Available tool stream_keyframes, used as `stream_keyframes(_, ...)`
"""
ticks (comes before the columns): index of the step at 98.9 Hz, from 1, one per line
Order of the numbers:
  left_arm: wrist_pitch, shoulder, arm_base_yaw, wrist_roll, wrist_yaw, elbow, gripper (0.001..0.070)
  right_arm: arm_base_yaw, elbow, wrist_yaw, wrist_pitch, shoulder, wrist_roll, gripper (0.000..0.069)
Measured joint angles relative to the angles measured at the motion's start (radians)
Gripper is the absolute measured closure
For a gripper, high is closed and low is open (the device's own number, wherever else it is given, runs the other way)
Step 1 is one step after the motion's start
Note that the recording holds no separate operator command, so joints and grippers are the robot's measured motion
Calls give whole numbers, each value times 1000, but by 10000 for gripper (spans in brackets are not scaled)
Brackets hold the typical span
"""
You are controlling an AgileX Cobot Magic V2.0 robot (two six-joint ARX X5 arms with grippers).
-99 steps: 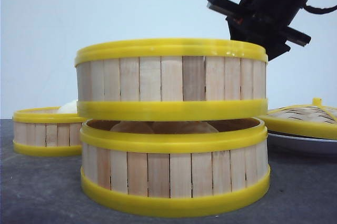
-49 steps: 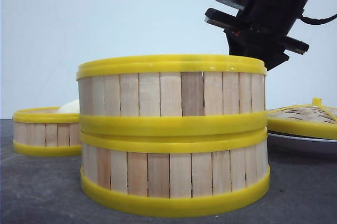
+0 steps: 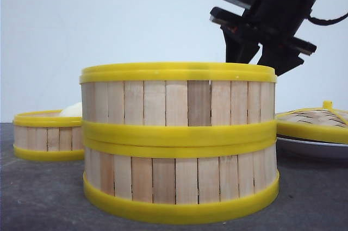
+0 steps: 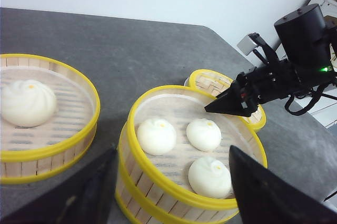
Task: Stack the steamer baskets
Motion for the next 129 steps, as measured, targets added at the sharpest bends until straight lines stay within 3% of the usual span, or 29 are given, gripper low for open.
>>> stream_keyframes(10, -3, 0, 0, 0, -3, 0, 316, 0, 8, 0, -8, -89, -6, 414)
stream_keyframes(17, -4, 1, 0, 0, -34, 0, 316, 0, 27, 0, -15, -169, -7, 413)
stream_keyframes(48, 78, 183, 4, -23, -364, 6, 316, 16, 45, -10, -84, -481, -7, 413)
stream_keyframes(62, 130, 379, 39, -24, -448, 77, 344, 36, 45, -10, -134, -537, -7, 413)
stream_keyframes(98, 148, 942, 140, -39, -464, 339, 367, 83, 45, -11, -203, -558, -7, 413)
stream_keyframes(129, 137, 1217, 167, -85, -463, 385, 367, 111, 45, -10, -203, -558, -7, 413)
